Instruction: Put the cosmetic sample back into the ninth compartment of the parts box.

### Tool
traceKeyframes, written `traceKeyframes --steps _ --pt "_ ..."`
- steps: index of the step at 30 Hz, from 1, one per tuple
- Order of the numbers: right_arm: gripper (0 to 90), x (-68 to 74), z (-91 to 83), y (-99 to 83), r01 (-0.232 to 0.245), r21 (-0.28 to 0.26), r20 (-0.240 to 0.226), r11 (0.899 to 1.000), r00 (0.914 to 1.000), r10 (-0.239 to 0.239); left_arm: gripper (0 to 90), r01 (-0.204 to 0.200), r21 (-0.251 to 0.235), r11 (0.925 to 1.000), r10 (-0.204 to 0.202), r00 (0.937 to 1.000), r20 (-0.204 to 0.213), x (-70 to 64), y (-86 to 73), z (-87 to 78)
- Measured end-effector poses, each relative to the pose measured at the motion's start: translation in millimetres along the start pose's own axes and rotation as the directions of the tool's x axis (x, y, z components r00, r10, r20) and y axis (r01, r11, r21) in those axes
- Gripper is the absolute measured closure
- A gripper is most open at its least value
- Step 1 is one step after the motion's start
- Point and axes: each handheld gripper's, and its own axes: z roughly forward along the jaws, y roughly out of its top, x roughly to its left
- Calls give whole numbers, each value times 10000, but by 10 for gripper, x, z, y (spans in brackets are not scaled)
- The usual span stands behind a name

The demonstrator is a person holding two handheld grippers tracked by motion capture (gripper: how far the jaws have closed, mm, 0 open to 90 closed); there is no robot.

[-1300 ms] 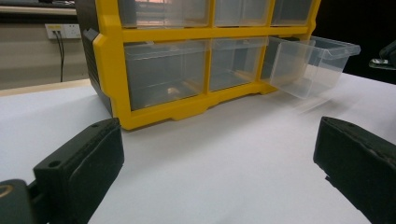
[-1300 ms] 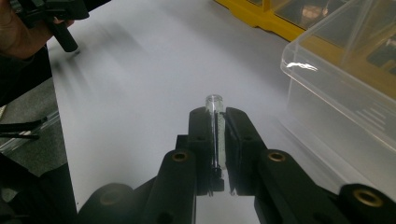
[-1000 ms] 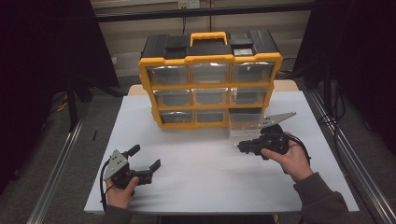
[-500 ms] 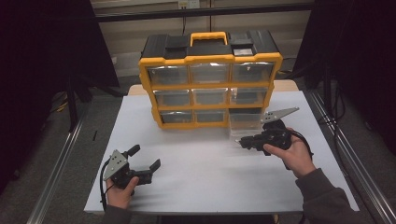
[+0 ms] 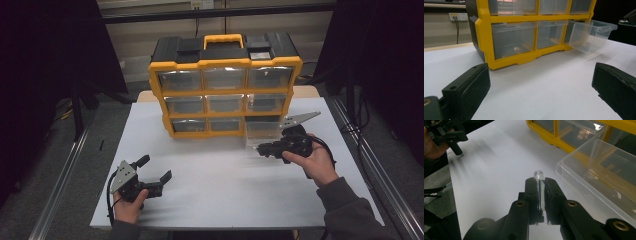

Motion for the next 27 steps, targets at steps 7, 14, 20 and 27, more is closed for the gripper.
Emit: traceKeyframes --steps 7,14,20,27 --pt "813 -7 -19 57 104 73 64 9999 9999 -105 19 0 9 10000 0 10000 -7 1 0 -1" --pt "813 -27 -40 100 123 34 129 9999 9998 -123 19 -9 13 10000 9 10000 -7 1 0 -1" --pt "813 -44 -54 129 106 38 177 9999 9998 -106 19 3 -1 10000 -3 10000 -12 0 0 0" --pt "813 -58 -61 156 195 21 235 9998 9995 -195 19 -77 15 10000 77 10000 -7 6 1 -1"
